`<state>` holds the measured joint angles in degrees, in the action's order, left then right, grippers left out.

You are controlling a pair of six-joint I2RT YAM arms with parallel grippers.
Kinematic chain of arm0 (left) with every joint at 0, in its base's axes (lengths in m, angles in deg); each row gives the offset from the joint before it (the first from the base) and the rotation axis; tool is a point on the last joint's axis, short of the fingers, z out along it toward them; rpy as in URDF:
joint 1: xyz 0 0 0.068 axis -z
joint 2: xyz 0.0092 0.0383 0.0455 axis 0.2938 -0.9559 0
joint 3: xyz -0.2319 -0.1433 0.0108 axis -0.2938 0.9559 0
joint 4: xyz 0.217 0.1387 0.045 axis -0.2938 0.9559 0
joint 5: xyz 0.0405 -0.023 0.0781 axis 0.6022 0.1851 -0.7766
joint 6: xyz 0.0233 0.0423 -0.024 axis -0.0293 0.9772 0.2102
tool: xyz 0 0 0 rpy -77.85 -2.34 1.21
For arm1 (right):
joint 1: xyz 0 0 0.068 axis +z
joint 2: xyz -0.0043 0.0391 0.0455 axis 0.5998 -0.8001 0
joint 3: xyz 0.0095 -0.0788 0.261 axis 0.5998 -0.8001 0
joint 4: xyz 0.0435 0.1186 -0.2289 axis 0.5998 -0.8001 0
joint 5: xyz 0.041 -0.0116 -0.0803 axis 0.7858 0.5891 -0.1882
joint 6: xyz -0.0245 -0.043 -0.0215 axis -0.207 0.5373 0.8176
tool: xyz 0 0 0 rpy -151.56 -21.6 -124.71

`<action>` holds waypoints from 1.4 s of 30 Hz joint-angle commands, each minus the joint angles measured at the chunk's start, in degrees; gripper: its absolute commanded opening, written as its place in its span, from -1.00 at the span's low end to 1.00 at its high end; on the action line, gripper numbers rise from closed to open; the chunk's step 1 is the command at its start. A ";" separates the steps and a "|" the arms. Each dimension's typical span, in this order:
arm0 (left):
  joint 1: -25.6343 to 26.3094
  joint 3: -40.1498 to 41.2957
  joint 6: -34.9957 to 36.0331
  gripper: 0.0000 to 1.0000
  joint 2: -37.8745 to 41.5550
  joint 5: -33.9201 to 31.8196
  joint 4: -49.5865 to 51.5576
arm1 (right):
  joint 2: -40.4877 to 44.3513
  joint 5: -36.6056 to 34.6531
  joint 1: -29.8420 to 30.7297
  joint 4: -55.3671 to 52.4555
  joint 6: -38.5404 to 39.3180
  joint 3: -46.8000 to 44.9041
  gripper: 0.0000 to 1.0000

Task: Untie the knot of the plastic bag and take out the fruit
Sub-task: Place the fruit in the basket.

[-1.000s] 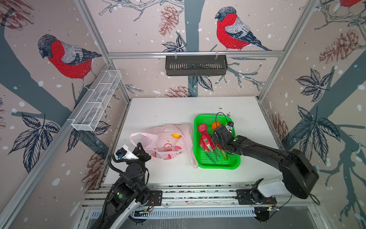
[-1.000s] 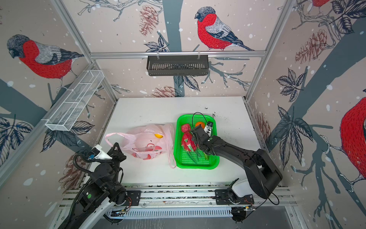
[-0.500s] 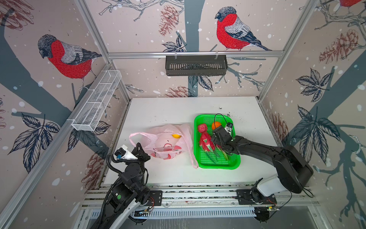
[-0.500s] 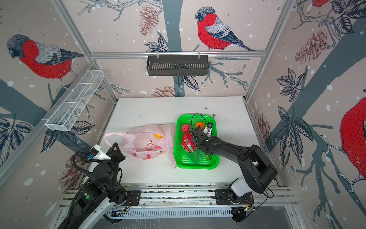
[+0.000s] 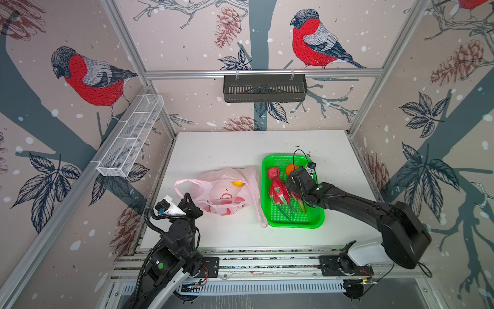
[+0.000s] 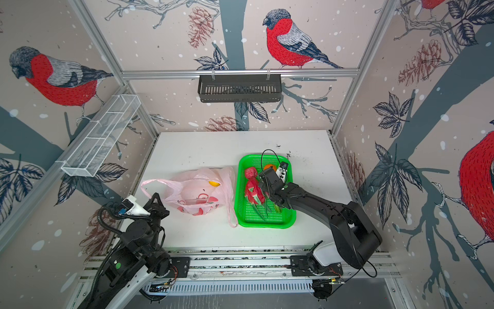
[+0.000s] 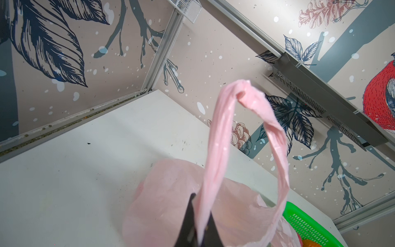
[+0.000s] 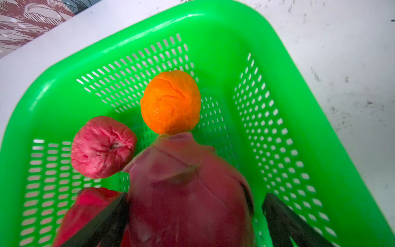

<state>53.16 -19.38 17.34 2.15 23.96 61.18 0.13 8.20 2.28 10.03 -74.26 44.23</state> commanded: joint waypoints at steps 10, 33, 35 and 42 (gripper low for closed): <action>-0.13 -0.26 -0.91 -1.00 0.12 -0.11 -0.38 | 0.02 0.80 -0.27 -0.16 1.08 0.39 0.99; -0.13 0.44 -1.64 -1.00 0.14 0.46 -0.02 | 2.67 4.87 1.51 -5.42 -2.08 -0.55 0.99; -0.13 0.51 -1.64 -1.00 0.10 0.50 -0.04 | 2.83 4.97 1.87 -5.50 -2.24 -0.45 0.99; -0.13 0.60 -1.66 -1.00 0.16 0.45 -0.16 | 2.84 5.39 3.48 -5.09 -3.54 -0.92 0.99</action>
<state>53.16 -18.83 16.27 2.13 24.60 61.21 2.60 12.26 5.18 4.46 -76.60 43.48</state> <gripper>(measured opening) 0.048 0.993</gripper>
